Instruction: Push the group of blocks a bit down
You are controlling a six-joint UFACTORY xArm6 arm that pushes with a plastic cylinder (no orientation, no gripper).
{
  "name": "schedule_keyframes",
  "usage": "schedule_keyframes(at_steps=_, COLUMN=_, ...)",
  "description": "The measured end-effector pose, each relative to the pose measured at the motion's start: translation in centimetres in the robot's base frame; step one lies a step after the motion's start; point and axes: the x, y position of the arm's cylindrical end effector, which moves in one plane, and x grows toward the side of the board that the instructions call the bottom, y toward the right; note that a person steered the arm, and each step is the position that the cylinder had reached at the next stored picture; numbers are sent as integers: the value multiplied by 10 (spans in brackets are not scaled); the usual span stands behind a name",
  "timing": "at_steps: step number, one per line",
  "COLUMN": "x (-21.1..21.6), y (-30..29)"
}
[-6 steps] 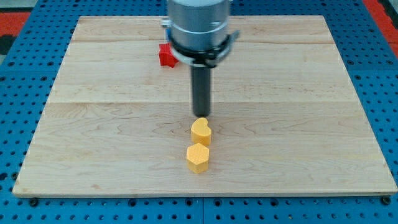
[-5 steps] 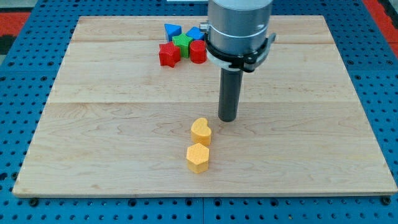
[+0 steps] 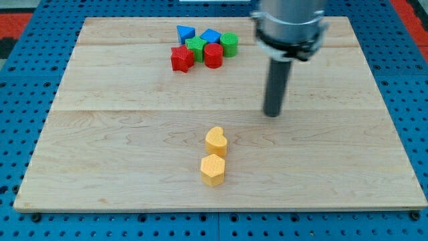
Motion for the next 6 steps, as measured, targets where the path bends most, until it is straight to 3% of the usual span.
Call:
schedule_keyframes(at_steps=1, x=-72, y=22)
schedule_keyframes(at_steps=3, x=-224, y=-11)
schedule_keyframes(at_steps=5, x=-250, y=-220)
schedule_keyframes(at_steps=6, x=-217, y=-237)
